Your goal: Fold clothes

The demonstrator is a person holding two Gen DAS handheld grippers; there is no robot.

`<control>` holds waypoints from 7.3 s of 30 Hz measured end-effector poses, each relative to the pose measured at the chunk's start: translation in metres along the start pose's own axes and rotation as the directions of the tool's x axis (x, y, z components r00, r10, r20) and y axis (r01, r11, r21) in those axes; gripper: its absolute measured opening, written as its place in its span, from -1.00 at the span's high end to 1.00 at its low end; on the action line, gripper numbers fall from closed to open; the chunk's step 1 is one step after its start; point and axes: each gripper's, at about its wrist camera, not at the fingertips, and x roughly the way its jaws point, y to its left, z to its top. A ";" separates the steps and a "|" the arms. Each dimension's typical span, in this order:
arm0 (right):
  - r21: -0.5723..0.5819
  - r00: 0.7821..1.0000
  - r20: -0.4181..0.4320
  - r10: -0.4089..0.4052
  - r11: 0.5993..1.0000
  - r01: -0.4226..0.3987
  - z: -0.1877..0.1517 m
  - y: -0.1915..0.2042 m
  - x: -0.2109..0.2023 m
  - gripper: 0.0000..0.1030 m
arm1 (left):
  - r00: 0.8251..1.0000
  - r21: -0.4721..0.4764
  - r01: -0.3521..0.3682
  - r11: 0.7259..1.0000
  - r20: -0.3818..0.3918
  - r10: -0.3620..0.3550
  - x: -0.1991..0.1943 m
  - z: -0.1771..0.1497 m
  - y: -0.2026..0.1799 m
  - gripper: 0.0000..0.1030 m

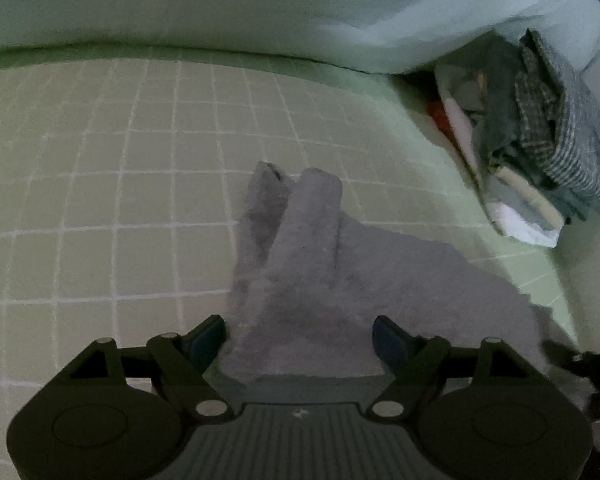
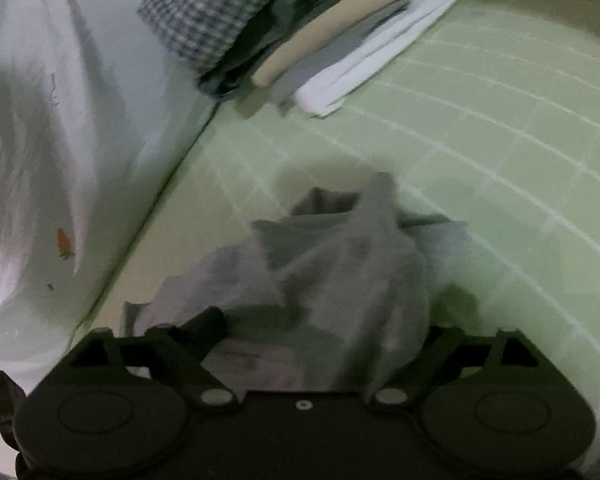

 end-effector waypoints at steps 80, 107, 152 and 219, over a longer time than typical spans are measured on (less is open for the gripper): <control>0.121 0.944 0.220 -0.245 0.967 0.223 0.204 -0.175 -0.098 -0.06 | 0.968 0.103 0.215 0.971 -0.155 -0.198 0.172 0.053 -0.273 -0.54; 0.047 0.980 0.063 -0.186 0.982 0.184 0.153 -0.145 -0.051 -0.99 | 0.941 0.095 0.306 0.947 -0.184 -0.285 0.160 0.048 -0.282 0.15; -0.321 0.993 -0.017 -0.119 0.941 0.107 -0.065 0.074 -0.053 0.30 | 0.962 0.111 0.272 0.956 -0.033 -0.269 -0.075 -0.032 -0.058 0.54; -0.149 0.737 0.598 -0.315 0.860 0.488 0.040 0.110 -0.157 -1.00 | 0.931 0.471 0.026 0.882 0.310 -0.193 -0.146 0.041 -0.228 -1.00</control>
